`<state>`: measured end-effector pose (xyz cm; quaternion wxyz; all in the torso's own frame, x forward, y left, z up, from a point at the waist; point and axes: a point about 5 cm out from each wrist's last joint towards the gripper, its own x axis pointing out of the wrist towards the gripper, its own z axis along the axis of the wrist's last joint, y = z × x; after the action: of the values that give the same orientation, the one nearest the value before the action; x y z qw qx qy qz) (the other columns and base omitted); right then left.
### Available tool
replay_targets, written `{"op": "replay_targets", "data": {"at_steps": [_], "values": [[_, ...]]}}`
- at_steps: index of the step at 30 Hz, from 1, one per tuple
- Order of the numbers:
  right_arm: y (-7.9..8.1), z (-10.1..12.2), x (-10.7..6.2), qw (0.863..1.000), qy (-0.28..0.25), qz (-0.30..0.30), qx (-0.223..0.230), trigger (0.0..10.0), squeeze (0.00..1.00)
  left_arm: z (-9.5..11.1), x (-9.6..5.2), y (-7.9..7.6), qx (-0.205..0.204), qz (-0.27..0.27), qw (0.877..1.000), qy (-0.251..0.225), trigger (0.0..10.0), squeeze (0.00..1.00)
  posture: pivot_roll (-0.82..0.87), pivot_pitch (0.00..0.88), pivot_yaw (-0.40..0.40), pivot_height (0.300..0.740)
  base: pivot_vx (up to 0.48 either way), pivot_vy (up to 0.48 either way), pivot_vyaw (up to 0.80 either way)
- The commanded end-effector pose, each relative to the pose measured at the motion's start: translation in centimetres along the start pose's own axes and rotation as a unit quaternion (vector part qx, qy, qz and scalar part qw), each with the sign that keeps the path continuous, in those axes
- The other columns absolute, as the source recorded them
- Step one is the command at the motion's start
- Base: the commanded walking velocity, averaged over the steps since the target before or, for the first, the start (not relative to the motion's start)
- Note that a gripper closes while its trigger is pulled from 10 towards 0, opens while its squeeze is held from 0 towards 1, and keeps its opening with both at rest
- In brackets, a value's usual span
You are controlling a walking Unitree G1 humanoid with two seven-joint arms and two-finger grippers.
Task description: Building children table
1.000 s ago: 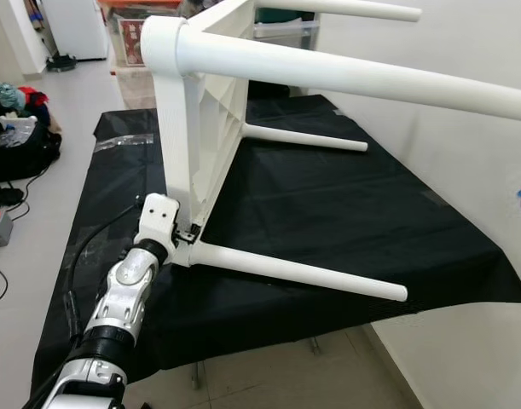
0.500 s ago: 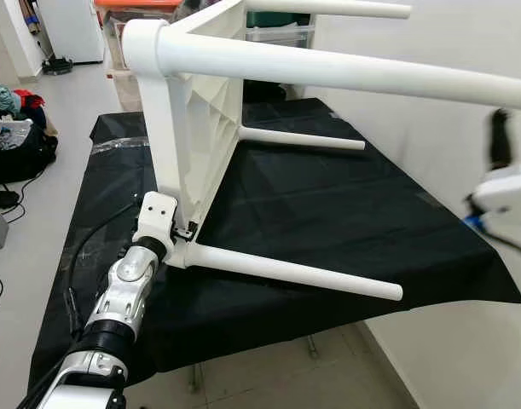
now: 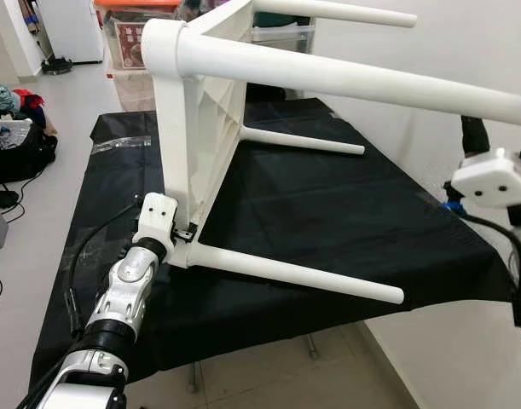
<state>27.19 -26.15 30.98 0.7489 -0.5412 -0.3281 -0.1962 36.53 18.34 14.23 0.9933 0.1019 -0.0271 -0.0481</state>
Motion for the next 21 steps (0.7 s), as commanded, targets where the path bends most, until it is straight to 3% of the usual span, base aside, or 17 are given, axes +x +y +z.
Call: {"op": "replay_targets", "data": {"at_steps": [1, 7, 8, 9, 21], "values": [[0.2, -0.1, 0.0, 1.000, -0.004, 0.009, -0.009, 10.0, 0.00, -0.4, -0.1, 0.2, 0.004, 0.004, 1.000, 0.008, 10.0, 0.00, -0.03, 0.000, -0.071, 0.740, 0.000, 0.000, 0.00], [0.9, 0.0, 0.4, 1.000, -0.004, 0.026, -0.001, 10.0, 0.00, -0.6, -0.2, 0.2, 0.006, 0.005, 1.000, 0.011, 10.0, 0.00, -0.02, 0.000, -0.073, 0.740, 0.000, 0.000, 0.00], [1.3, 0.3, 0.6, 0.999, -0.009, 0.036, 0.009, 0.7, 0.00, -0.6, -0.1, 0.2, 0.008, 0.006, 1.000, 0.012, 10.0, 0.00, -0.02, 0.000, -0.073, 0.740, 0.000, 0.000, 0.00], [1.7, 0.8, 0.9, 0.999, -0.017, 0.045, 0.022, 0.0, 0.00, -0.6, -0.1, 0.3, 0.009, 0.008, 1.000, 0.014, 10.0, 0.00, -0.02, 0.000, -0.074, 0.740, 0.000, 0.000, 0.00], [2.6, 1.7, 1.5, 0.997, -0.035, 0.056, 0.042, 0.0, 0.00, -0.6, 0.0, 0.7, 0.013, 0.015, 1.000, 0.015, 10.0, 0.00, -0.01, 0.000, -0.077, 0.740, 0.000, 0.000, 0.00]]}}
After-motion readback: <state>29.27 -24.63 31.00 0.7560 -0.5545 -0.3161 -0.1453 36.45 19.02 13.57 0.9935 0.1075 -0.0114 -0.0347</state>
